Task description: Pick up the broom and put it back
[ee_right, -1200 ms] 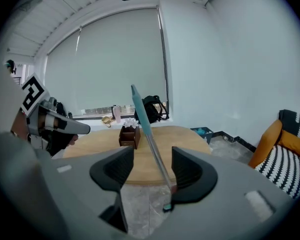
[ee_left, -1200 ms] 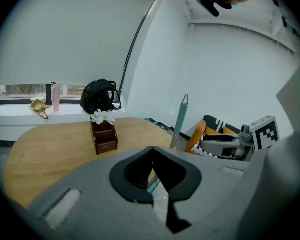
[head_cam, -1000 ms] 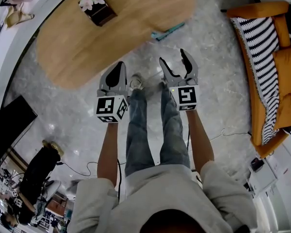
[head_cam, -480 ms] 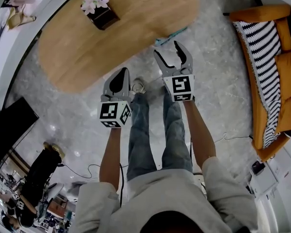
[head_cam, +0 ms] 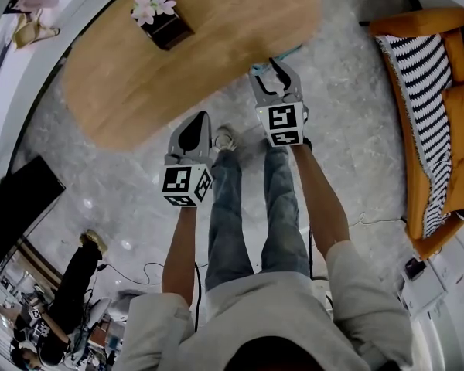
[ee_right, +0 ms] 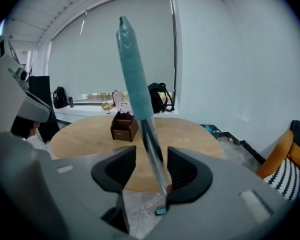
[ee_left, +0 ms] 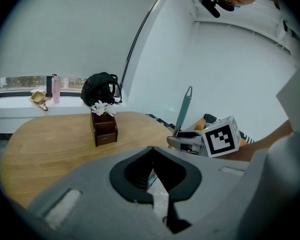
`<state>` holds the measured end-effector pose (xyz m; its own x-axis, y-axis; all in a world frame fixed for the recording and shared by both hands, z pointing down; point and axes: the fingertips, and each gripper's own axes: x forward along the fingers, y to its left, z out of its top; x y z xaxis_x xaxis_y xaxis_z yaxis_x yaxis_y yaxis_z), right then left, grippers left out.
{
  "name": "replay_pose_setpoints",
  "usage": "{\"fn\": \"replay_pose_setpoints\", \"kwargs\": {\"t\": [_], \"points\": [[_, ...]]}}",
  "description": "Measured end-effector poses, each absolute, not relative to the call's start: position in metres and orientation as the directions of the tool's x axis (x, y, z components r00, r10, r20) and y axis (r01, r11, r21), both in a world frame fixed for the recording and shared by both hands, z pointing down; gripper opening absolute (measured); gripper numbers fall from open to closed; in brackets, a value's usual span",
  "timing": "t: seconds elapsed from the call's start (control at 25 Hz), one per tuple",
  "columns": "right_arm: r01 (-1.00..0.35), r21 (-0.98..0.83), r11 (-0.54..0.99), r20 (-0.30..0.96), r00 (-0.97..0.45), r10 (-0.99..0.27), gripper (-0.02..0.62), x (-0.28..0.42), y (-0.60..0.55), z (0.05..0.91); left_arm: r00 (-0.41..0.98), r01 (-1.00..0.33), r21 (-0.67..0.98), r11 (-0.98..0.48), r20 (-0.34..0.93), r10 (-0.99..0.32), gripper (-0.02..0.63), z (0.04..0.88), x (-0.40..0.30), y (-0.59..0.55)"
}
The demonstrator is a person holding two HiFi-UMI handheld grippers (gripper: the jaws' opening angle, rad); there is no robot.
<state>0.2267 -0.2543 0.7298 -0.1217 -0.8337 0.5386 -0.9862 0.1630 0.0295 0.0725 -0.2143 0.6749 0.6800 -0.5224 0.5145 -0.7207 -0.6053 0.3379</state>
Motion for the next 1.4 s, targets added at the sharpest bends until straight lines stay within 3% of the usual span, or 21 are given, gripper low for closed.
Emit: {"fn": "replay_pose_setpoints", "kwargs": {"t": [0.16,0.72,1.4], "points": [[-0.983,0.072,0.170,0.543,-0.105,-0.833,0.101,0.231,-0.257,0.730,0.678,-0.722,0.339,-0.603,0.521,-0.519,0.003,0.677,0.071,-0.214],[-0.986,0.146,0.084,0.519,0.004,-0.855,0.089,0.280,-0.235,0.710,0.682,-0.716,0.333,-0.614,0.521,-0.513,0.003,0.672,0.078,-0.212],[-0.994,0.067,-0.080,0.495,0.103,-0.863,0.089,0.350,-0.199,0.672,0.713,-0.680,0.300,-0.669,0.482,-0.509,0.003,0.639,0.121,-0.216]]}}
